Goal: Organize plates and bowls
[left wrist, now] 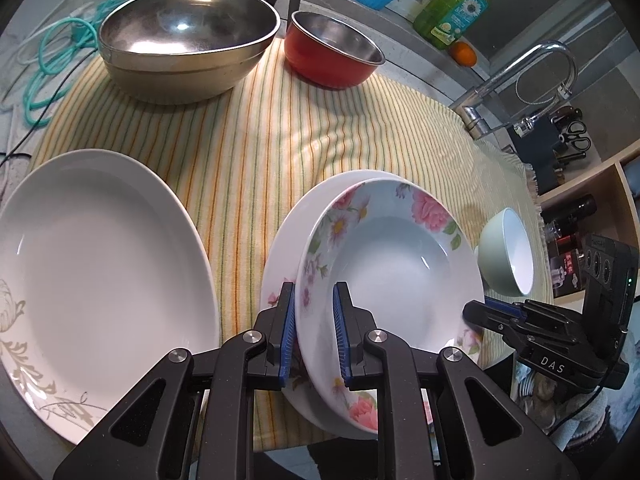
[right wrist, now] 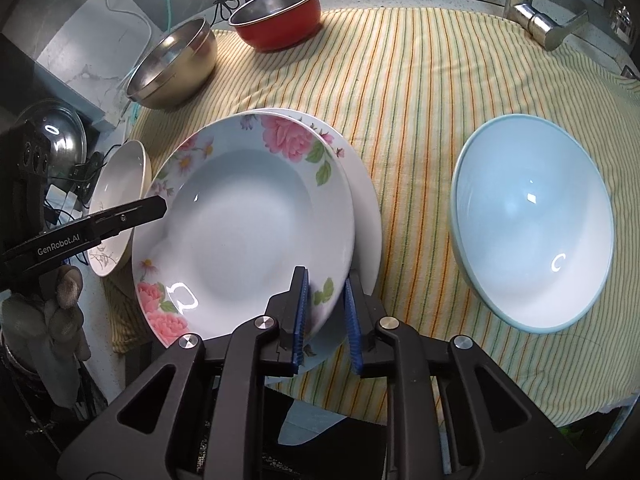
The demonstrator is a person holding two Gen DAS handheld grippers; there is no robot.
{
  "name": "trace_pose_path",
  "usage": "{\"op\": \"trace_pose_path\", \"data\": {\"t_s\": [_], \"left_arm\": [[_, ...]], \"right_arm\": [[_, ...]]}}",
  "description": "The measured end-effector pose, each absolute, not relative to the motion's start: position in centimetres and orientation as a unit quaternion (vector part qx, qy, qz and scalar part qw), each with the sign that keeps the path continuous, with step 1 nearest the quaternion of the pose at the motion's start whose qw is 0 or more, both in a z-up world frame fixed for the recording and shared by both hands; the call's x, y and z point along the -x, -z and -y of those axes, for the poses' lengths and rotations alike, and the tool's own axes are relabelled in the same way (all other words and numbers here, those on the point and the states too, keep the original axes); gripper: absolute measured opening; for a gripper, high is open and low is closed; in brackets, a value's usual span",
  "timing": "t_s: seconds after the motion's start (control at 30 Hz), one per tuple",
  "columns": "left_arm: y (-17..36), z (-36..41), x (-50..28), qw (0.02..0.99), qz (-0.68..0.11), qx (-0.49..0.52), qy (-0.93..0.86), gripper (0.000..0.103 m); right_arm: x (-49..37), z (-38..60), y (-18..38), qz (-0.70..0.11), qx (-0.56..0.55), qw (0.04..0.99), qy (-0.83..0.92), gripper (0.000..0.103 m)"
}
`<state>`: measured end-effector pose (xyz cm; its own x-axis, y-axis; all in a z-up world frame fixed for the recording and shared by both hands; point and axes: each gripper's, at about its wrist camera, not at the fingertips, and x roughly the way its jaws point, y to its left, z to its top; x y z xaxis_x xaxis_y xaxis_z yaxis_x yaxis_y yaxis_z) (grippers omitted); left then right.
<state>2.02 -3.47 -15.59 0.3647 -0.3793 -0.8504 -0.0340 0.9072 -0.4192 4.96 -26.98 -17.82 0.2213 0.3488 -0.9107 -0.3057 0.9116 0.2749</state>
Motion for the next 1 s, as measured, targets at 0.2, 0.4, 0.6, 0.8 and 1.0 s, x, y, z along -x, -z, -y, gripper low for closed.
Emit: {"op": "trace_pose_path", "data": {"t_s": [0.2,0.4,0.6,0.8,1.0], "left_arm": [[15.4,3.9,-2.3,0.81,-0.552,0.168,0.104,0.016],[15.3,4.3,-2.5,0.812,-0.553,0.154,0.104,0.018],[15.2,4.8,-2.8,0.815,-0.554,0.132,0.103,0.019],[15.2,5.2,-2.8,0.818,-0.554,0.116,0.101,0.019],[15.1,6.0,-2.8,0.821,-0.554,0.091,0.104,0.032]], "right_arm": [[-4.8,26.7,17.7,-0.584,-0.003,0.785,-0.207,0.022],[-4.6,26.3,17.6,-0.577,0.021,0.791,-0.201,0.023],[-4.5,25.9,17.4,-0.571,0.051,0.796,-0.193,0.023],[-4.3,25.6,17.4,-0.565,0.069,0.8,-0.192,0.027],[-4.3,25.5,17.0,-0.556,0.068,0.806,-0.191,0.047]]}}
